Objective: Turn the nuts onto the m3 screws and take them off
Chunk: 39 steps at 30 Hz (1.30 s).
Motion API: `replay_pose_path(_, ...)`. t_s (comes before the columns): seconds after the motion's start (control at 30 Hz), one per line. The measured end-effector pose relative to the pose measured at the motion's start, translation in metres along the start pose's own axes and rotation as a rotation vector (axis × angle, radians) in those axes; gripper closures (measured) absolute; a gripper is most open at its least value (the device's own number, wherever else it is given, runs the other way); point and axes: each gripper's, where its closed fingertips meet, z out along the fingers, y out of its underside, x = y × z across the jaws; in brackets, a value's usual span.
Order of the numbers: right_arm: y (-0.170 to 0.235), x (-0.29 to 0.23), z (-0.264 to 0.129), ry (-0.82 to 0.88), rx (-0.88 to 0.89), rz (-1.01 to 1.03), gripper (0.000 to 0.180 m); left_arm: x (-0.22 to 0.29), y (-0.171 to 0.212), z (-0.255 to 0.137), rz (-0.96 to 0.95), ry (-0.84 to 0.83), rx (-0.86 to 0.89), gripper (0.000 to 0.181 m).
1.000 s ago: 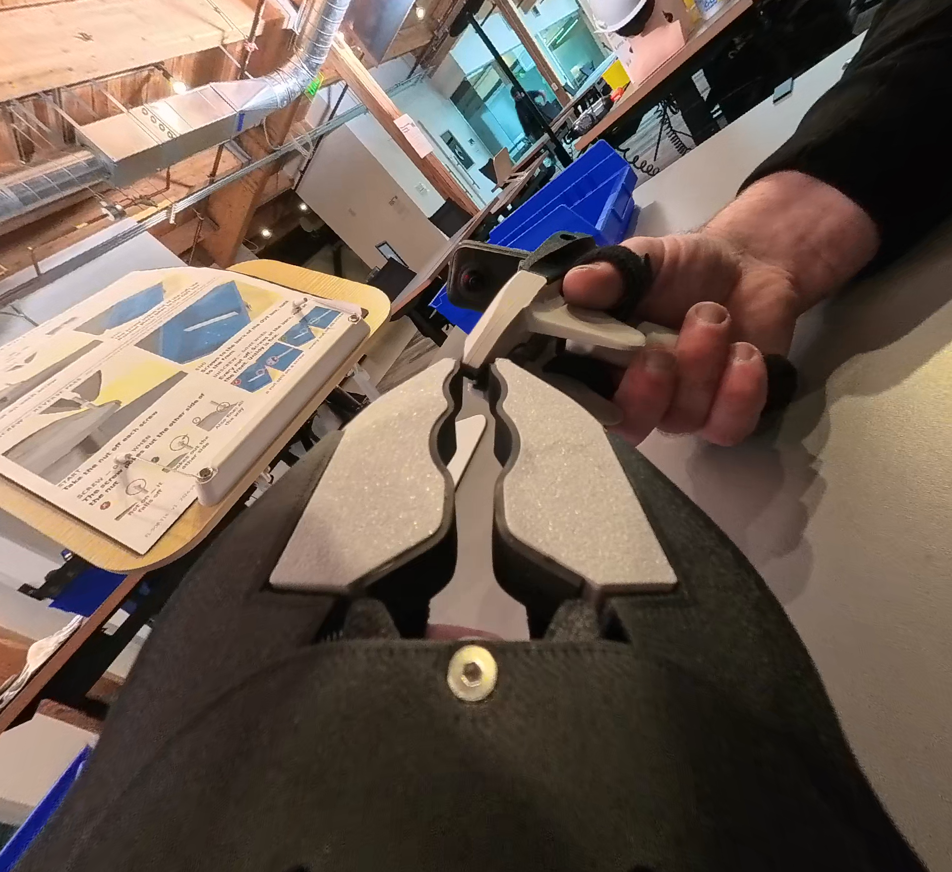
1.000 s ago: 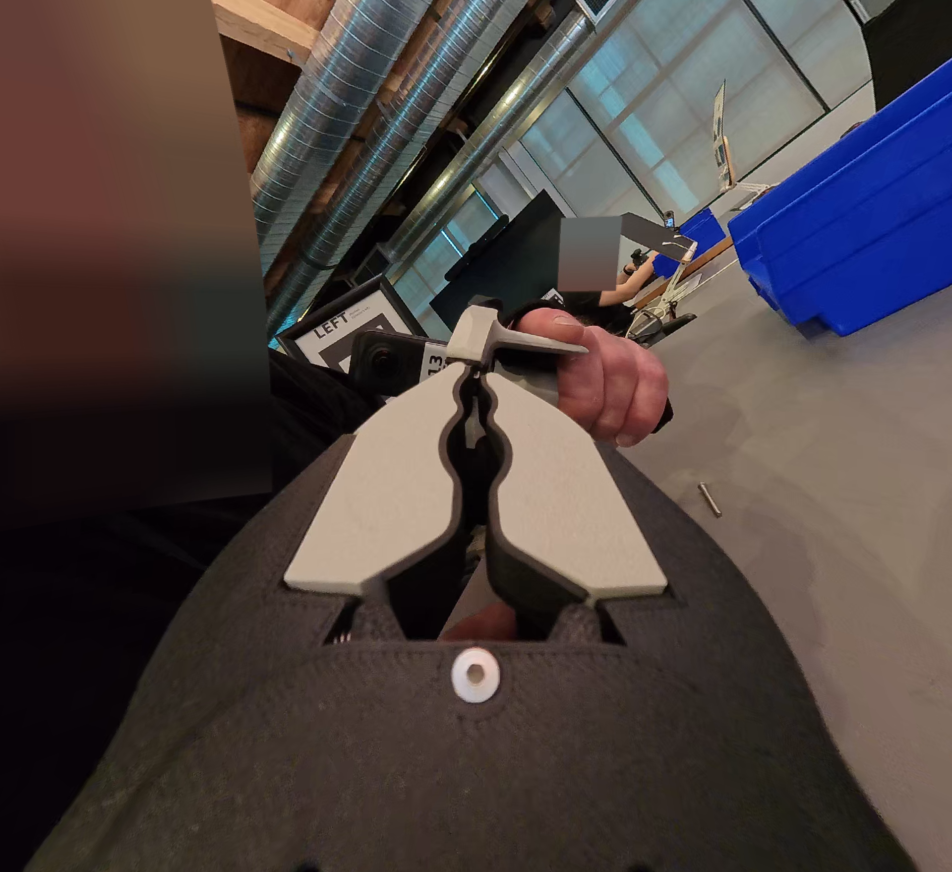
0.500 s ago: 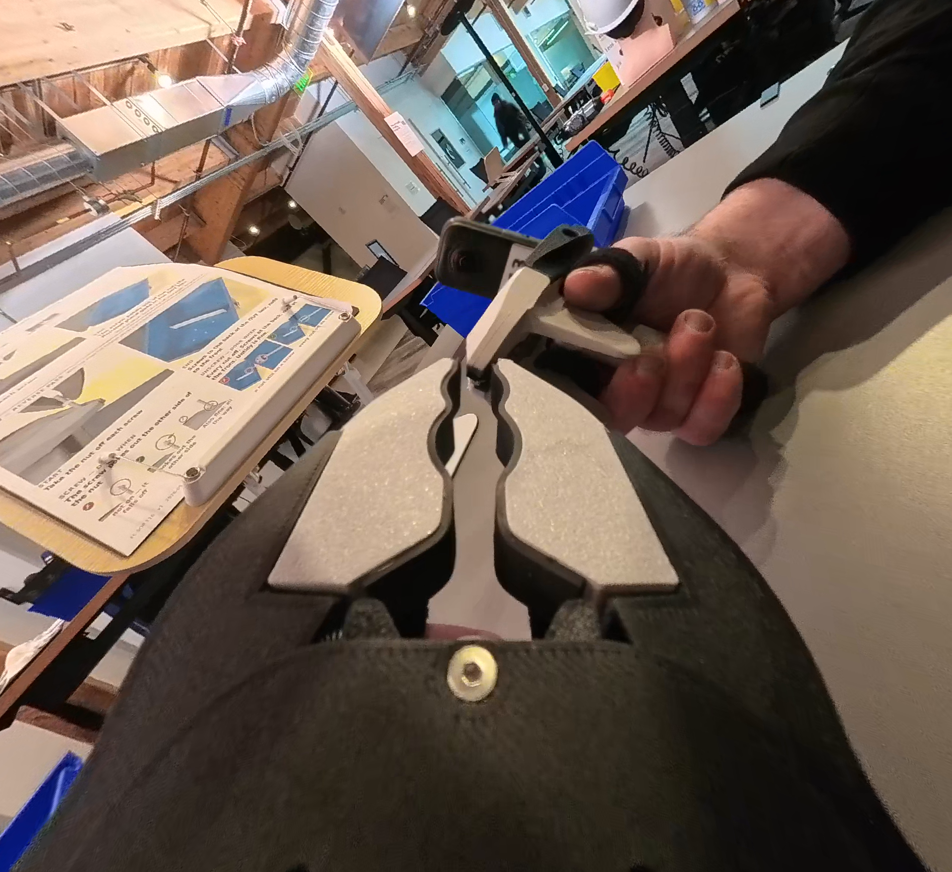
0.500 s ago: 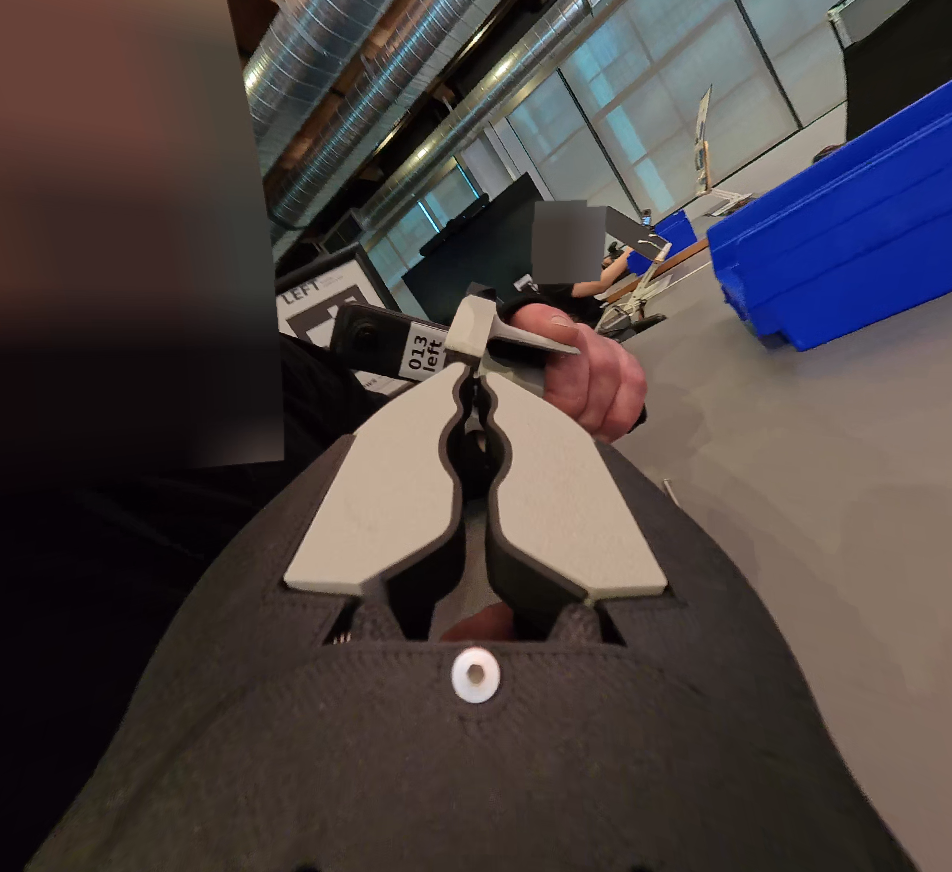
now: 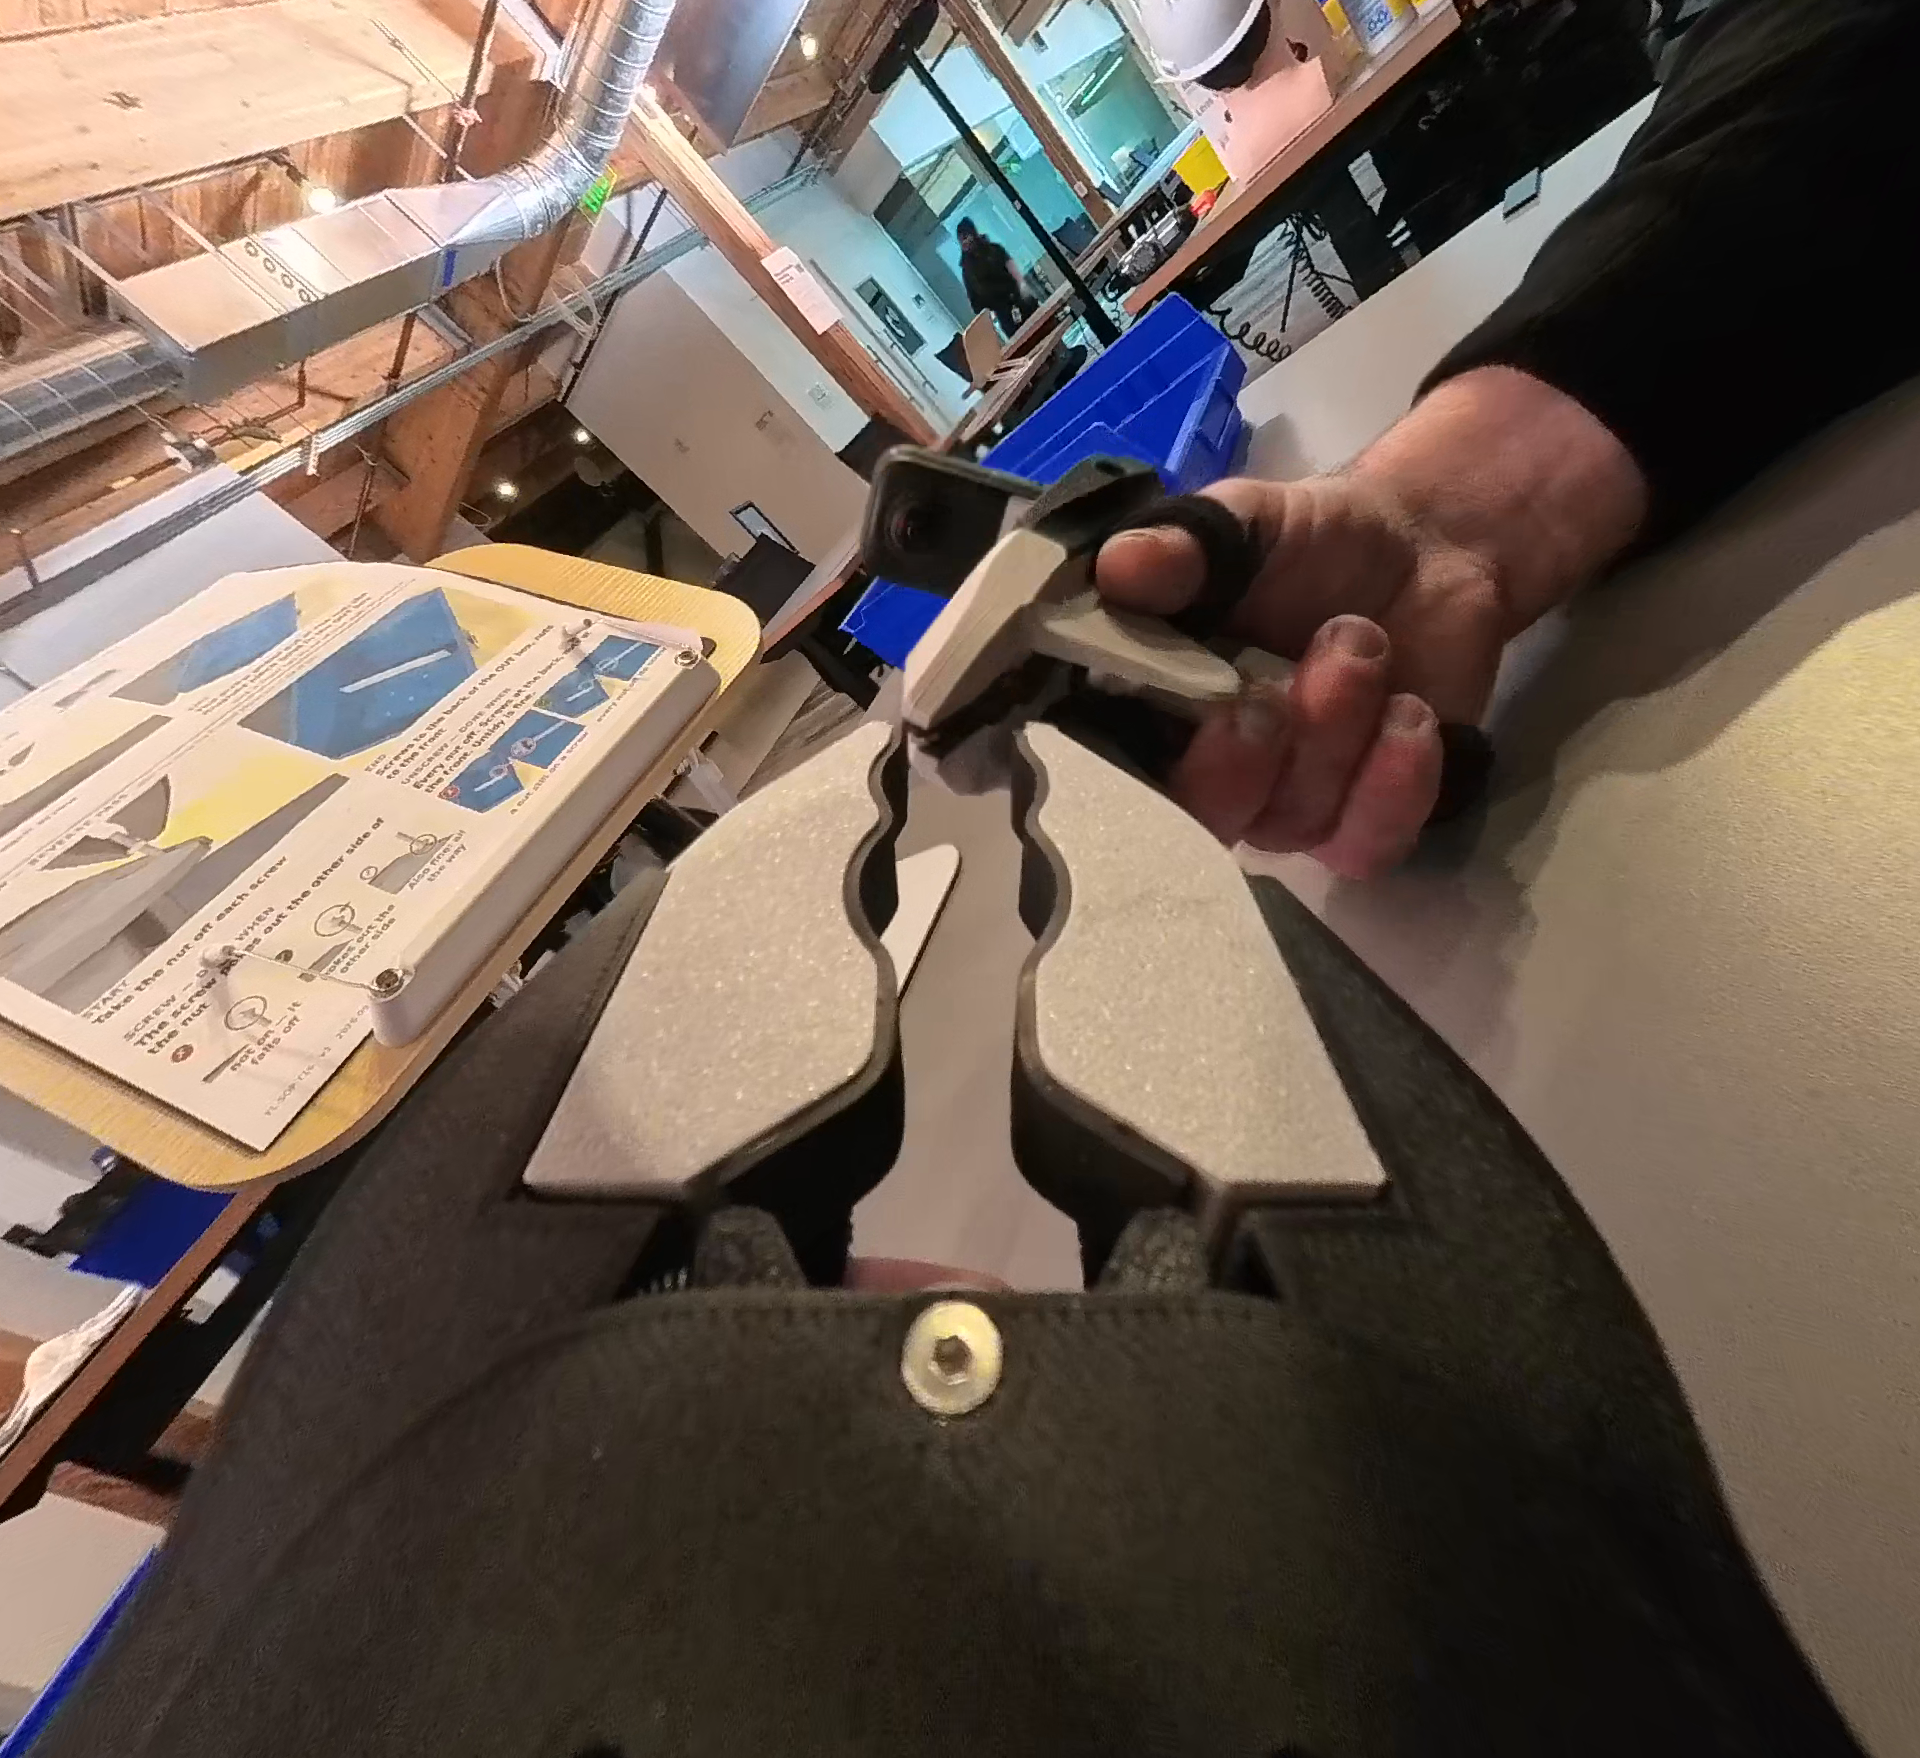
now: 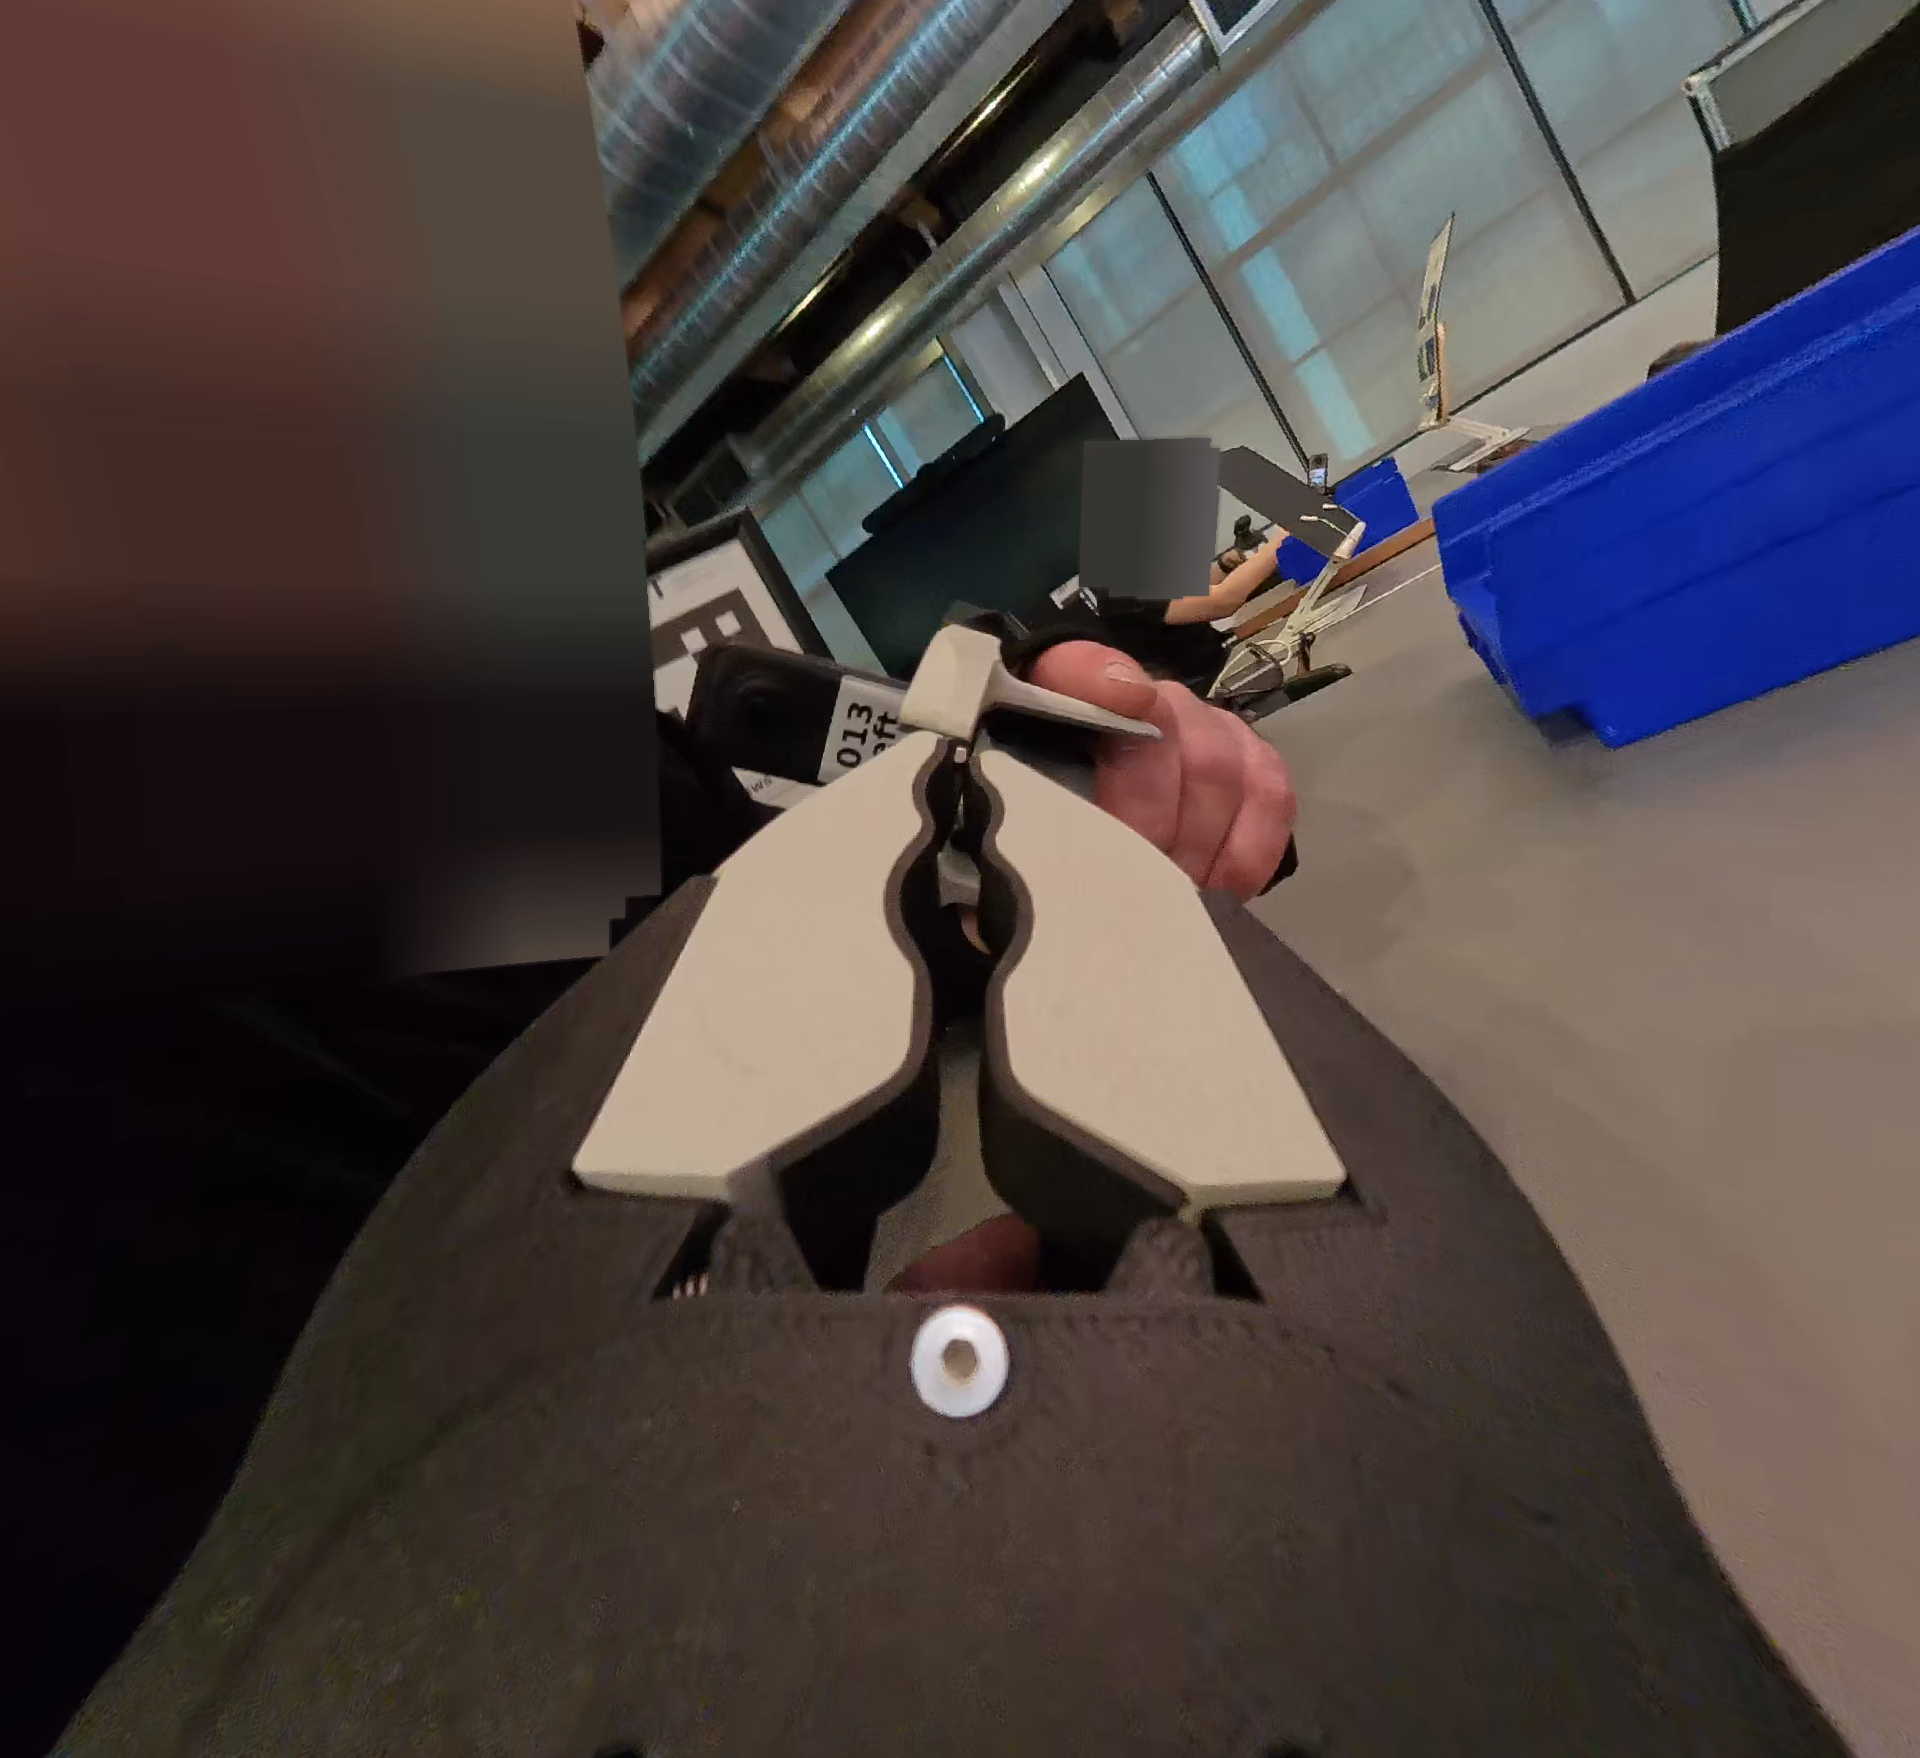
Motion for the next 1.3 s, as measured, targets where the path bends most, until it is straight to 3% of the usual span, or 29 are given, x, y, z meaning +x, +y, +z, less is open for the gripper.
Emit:
replay_pose_path(0.37,0.006,0.002,0.005,-0.052,0.011,0.142,0.178,-0.006,0.007,0.003,0.000,-0.049,-0.033,0.159)
replay_pose_path(0.63,0.014,0.001,0.008,-0.022,-0.076,0.064,0.179,0.002,0.004,0.003,0.009,-0.005,-0.021,0.170)
replay_pose_path(1.03,0.019,-0.004,0.005,-0.013,-0.221,-0.014,0.178,0.007,0.001,0.003,-0.017,0.025,0.000,0.172)
replay_pose_path(1.3,0.027,0.009,-0.003,0.109,-0.337,-0.174,0.178,0.014,0.014,-0.002,0.035,0.061,-0.054,0.172)
